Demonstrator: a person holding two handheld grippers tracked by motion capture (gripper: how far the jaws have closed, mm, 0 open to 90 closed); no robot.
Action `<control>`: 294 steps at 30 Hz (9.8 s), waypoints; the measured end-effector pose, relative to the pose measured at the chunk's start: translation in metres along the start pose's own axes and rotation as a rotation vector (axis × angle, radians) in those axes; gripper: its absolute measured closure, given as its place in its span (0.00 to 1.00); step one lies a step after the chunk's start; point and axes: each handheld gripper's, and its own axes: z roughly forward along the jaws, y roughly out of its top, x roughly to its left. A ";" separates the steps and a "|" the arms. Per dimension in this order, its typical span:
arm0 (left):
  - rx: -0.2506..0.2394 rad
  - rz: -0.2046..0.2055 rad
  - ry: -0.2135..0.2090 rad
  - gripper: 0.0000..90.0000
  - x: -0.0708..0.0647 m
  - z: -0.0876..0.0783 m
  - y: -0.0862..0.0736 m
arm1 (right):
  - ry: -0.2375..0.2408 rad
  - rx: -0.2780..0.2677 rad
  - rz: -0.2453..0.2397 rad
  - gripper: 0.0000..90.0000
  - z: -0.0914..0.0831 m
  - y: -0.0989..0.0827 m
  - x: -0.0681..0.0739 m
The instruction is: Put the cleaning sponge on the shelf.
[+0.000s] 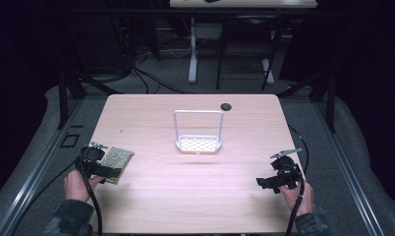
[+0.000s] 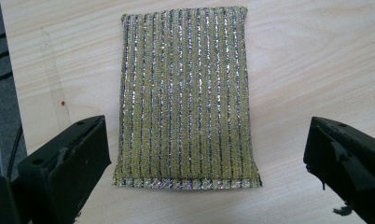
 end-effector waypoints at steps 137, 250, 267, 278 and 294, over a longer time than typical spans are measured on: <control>0.113 0.159 -0.112 0.10 -0.044 0.019 0.027 | 0.011 0.035 -0.036 0.08 0.004 0.002 0.003; -0.004 0.322 -0.270 0.10 -0.196 0.039 0.089 | 0.025 0.054 -0.045 0.09 0.007 0.001 0.004; -0.045 0.261 -0.238 0.10 -0.207 0.051 0.112 | 0.028 0.070 -0.037 0.10 0.006 0.001 0.003; -0.056 0.236 -0.177 0.10 -0.216 0.062 0.125 | 0.029 0.059 -0.041 0.10 0.008 0.001 0.004; -0.052 0.158 -0.115 0.10 -0.224 0.079 0.142 | 0.034 0.060 -0.045 0.10 0.009 0.002 0.004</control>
